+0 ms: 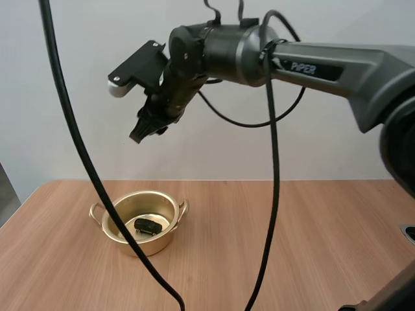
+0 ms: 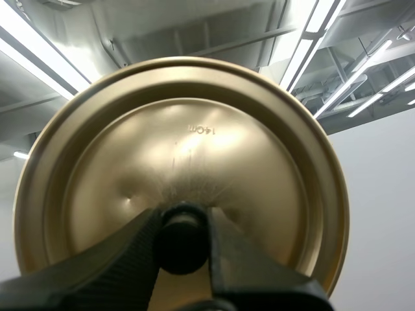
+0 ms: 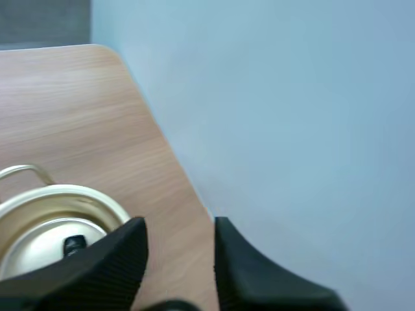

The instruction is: Open the pot, put the car inside, and close it

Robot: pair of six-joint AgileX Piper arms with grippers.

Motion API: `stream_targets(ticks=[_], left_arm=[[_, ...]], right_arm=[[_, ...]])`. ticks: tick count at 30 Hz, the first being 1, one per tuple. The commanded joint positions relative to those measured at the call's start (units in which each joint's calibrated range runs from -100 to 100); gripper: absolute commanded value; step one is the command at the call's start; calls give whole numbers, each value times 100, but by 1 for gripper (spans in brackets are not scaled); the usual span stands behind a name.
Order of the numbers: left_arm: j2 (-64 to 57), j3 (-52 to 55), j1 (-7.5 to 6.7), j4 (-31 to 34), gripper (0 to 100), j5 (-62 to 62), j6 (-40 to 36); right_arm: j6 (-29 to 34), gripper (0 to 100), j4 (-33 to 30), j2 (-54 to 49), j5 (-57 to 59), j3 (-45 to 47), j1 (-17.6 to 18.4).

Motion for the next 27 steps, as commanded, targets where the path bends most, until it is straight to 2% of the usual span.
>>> stream_targets(ticks=[1,2,3,8,12,17,21,27], left_arm=[[8,-1,-1,0,0,0,0],[8,-1,-1,0,0,0,0],[8,-1,-1,-12,0,-3,0],[8,-1,-1,-151,0,-3,0],[8,-1,-1,-353,0,9,0],[54,-1,-1,-455,0,9,0],[67,-1,-1,-455,0,140,0],[67,-1,-1,-455,0,208,0]], right_arm=[[551,18,-769,-344,-10,-9,-311],[639,3,-823,-430,-10,-9,-456],[709,0,-826,-491,-28,-9,-575],[1202,0,-826,-743,-204,-9,-1340],[1264,0,-826,-863,-444,-9,-1811],[1764,0,-506,-1017,-775,-9,-2297],[1820,0,-59,-1287,-1420,330,-2577],[1820,0,85,-2007,-3287,1657,-2632]])
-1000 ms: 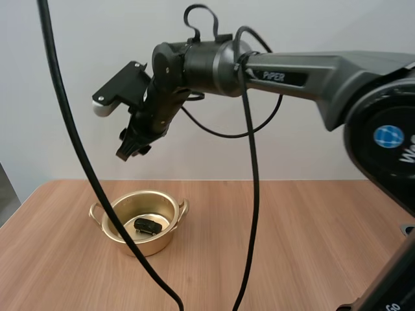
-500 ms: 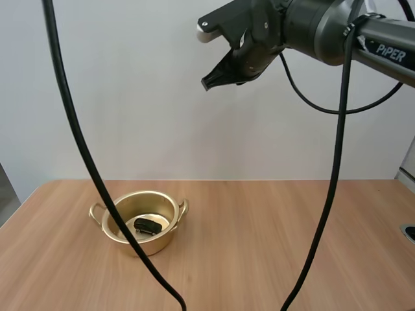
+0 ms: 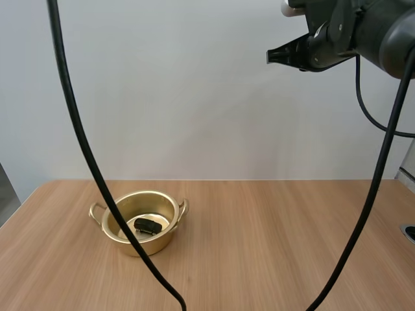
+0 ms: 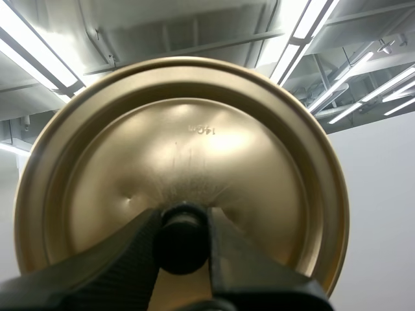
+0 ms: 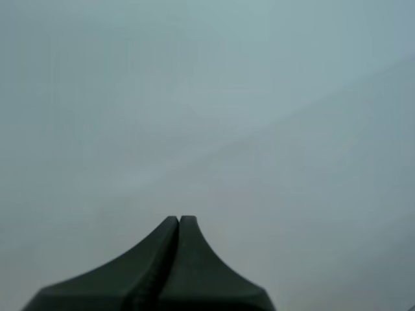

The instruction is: Open the pot, put the car inside, and close it

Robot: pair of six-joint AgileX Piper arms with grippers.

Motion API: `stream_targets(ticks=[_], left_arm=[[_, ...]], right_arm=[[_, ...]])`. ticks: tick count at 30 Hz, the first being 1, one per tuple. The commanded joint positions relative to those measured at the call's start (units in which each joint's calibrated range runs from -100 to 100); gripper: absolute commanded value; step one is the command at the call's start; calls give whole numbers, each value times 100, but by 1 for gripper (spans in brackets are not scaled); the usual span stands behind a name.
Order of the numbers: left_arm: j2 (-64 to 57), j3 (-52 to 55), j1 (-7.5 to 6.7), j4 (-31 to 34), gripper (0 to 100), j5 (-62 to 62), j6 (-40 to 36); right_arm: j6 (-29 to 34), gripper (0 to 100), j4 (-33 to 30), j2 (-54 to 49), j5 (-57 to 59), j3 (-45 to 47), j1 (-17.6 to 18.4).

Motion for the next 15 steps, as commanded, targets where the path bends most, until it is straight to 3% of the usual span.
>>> stream_targets(ticks=[1,12,15], left_arm=[[0,-1,-1,7,0,9,0],[0,-1,-1,7,0,143,0],[0,-1,-1,7,0,143,-9]], right_arm=[[-8,0,54,-337,-1098,860,1],[-8,0,114,-1319,-5799,4201,1],[-8,0,-40,-1379,-6047,4604,-8]])
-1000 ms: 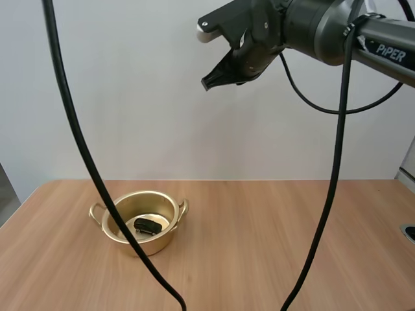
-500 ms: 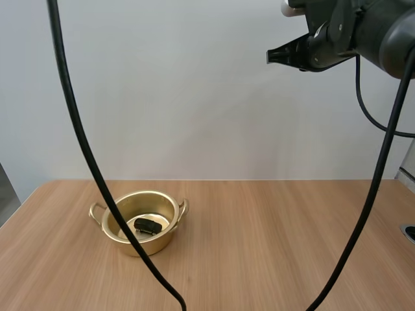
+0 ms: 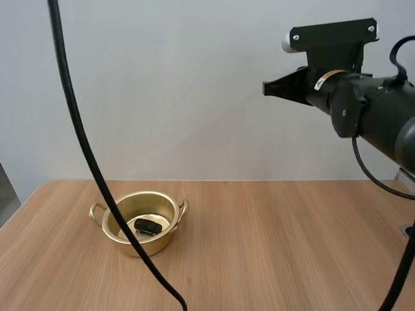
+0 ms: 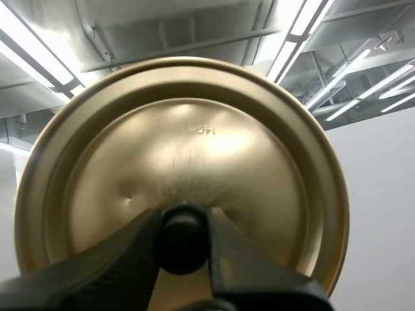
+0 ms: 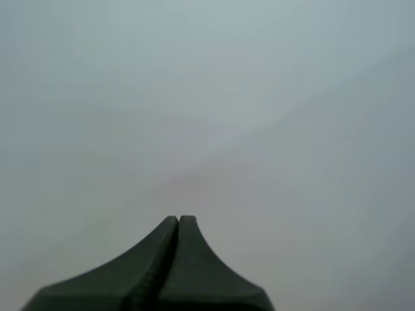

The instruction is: Open the pot, put the car inside, and close it

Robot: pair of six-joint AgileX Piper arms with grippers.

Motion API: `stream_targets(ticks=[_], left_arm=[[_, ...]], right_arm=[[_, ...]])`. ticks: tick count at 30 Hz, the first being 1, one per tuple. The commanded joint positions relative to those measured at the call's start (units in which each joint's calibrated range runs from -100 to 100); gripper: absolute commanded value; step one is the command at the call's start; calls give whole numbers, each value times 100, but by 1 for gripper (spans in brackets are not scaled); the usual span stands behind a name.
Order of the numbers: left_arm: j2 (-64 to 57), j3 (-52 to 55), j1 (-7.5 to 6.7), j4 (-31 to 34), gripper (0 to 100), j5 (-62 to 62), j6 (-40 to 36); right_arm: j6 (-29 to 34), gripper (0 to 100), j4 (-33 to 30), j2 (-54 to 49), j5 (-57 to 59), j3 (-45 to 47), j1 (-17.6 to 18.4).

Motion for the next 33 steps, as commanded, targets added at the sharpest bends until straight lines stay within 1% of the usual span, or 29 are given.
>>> stream_targets(ticks=[1,8,29,33], left_arm=[[0,-1,-1,-4,0,-9,-19],[0,-1,-1,-4,0,44,-29],[0,-1,-1,-64,0,44,-29],[0,-1,-1,-74,0,44,-29]], right_arm=[[1,0,-66,-6,-2095,1683,-8],[1,0,113,-6,-682,1807,-8],[1,0,103,-6,-666,1823,-8],[1,0,103,-303,-669,1823,-8]])
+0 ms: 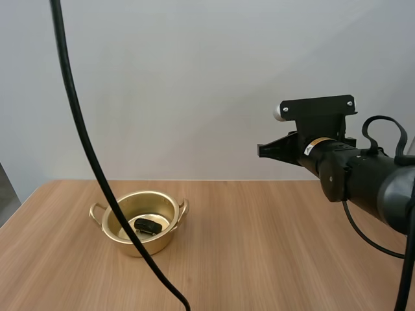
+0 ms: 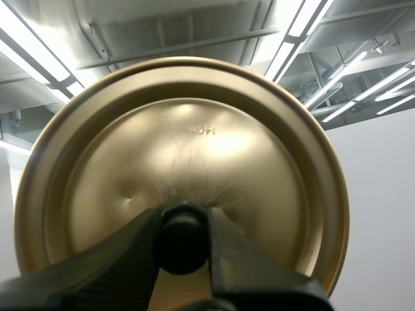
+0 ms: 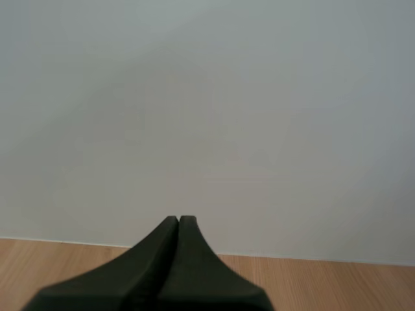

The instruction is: Open the pot, put the car inside, and close it

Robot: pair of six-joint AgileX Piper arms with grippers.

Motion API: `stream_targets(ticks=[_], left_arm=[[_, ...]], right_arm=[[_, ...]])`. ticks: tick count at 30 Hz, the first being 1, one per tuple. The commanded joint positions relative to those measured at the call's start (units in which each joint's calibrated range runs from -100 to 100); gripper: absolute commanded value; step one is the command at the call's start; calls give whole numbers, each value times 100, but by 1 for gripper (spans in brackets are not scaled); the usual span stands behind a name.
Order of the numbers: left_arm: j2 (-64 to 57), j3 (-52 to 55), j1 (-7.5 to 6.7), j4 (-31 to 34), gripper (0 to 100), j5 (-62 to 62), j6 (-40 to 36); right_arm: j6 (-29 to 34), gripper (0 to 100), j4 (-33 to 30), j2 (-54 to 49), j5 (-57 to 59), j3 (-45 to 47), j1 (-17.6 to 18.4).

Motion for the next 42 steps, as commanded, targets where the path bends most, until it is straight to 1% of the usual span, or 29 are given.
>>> stream_targets(ticks=[1,4,6,10,12,15,19,24,27,29,36,42], left_arm=[[0,-1,-1,-1,0,0,-30],[0,-1,-1,-1,0,113,-107],[0,-1,-1,12,0,580,-121],[10,126,-1,206,0,2536,-238],[10,381,-1,412,0,3039,-415],[-2,906,-1,697,0,3181,-538],[-2,1683,-1,951,0,3748,-565],[-2,2831,-1,1213,0,3621,-565],[-2,3444,-1,1282,0,3321,-531],[-2,3784,-1,1307,0,3130,-505],[10,4888,-1,1357,0,3062,-423],[64,5930,-1,1503,0,2457,-297]], right_arm=[[1,0,-5,-259,1,8,0],[1,0,-5,-623,1,8,0],[1,0,-5,-804,1,8,0],[1,0,-5,-1022,1,8,0],[1,0,-5,-1094,1,8,0],[1,0,-5,-1143,1,8,0],[1,0,-5,-1178,1,8,0],[1,0,-5,-1178,1,8,0],[1,0,-5,-1178,1,8,0],[1,0,-5,-1178,1,8,0],[1,0,-5,-1178,1,8,0],[1,0,-5,-1178,1,8,0]])
